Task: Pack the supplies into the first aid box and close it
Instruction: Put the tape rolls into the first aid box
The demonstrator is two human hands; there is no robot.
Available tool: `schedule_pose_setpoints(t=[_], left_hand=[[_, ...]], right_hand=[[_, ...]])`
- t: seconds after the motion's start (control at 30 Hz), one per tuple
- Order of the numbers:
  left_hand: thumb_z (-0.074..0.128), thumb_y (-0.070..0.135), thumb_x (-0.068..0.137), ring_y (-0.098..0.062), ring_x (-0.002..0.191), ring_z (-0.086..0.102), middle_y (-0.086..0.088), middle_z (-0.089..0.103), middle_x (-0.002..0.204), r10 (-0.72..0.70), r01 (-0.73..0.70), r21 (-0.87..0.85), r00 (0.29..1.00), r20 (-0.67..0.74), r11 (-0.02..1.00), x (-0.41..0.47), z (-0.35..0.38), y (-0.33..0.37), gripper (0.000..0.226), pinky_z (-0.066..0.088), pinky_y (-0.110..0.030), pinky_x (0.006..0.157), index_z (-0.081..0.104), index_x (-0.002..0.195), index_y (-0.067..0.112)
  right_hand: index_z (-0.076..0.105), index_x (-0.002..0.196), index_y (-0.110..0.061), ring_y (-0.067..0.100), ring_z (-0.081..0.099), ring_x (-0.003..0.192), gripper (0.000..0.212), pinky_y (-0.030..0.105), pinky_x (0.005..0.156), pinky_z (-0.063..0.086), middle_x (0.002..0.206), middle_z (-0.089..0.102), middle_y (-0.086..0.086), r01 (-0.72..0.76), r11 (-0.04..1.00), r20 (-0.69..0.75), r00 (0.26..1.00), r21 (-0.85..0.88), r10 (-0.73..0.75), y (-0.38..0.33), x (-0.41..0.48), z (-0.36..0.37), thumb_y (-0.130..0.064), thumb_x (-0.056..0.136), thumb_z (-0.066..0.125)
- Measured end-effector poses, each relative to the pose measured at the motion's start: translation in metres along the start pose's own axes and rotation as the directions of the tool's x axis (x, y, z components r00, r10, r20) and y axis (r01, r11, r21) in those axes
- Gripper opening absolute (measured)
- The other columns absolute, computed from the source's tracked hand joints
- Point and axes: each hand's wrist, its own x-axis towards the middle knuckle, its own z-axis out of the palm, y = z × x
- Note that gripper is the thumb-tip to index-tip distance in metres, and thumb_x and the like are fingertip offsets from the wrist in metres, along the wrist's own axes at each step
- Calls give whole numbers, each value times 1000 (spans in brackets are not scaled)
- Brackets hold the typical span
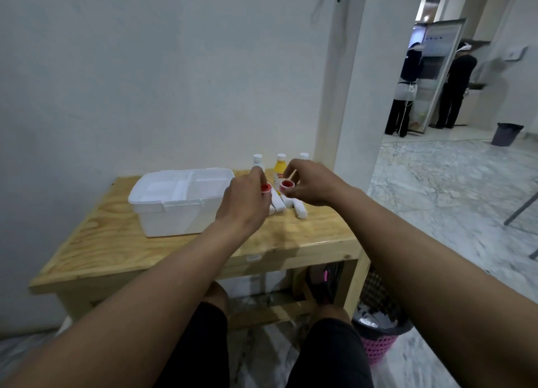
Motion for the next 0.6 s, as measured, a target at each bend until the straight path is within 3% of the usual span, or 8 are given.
schedule_pose_setpoints(t=[0.13, 0.3, 0.37, 0.43, 0.53, 0.6], left_hand=[[64, 23, 91, -25, 88, 66, -7, 69, 102, -82, 81, -24, 996, -25, 996, 11, -35, -12, 23, 57, -41, 76, 60, 112, 16], [72, 26, 85, -22, 96, 68, -6, 71, 111, -216, 215, -28, 976, -5, 976, 15, -81, -44, 48, 57, -33, 76, 61, 129, 13], [73, 23, 83, -25, 97, 69, -9, 74, 106, -240, 241, 17, 970, -29, 970, 13, -99, -58, 38, 57, -35, 74, 69, 117, 6], [72, 21, 82, -24, 85, 69, -11, 76, 93, -258, 259, 33, 966, -34, 965, 11, -115, -72, 23, 56, -34, 61, 75, 96, 3], [76, 20, 81, -12, 80, 64, -1, 76, 89, -288, 289, 35, 957, -29, 957, 8, -133, -91, 15, 42, -16, 54, 78, 93, 11], [79, 21, 80, -12, 83, 62, 1, 74, 90, -313, 314, 29, 949, -29, 949, 7, -140, -103, 17, 40, -17, 57, 79, 95, 13]], right_hand=[[67, 115, -18, 13, 64, 97, 36, 30, 84, 52, 109, 69, -4, 38, 999, -9, 999, 32, -38, -27, 12, -7, -35, 85, 73], [75, 106, -17, 13, 67, 92, 28, 30, 81, 54, 100, 74, -2, 82, 992, 5, 997, 96, -83, -66, 27, -3, -33, 83, 76], [75, 102, -21, 12, 67, 90, 25, 31, 80, 55, 95, 74, -3, 96, 989, 12, 995, 117, -98, -82, 33, 2, -35, 81, 76], [75, 102, -23, 11, 67, 87, 24, 30, 76, 54, 92, 73, -5, 114, 983, 30, 992, 143, -120, -98, 38, 7, -37, 81, 75], [74, 103, -22, 8, 66, 83, 24, 25, 67, 49, 85, 73, -8, 147, 974, 68, 985, 173, -160, -121, 43, 16, -37, 83, 75], [74, 105, -20, 12, 68, 86, 28, 25, 67, 50, 88, 75, -5, 161, 971, 97, 979, 175, -179, -132, 48, 26, -36, 83, 75]])
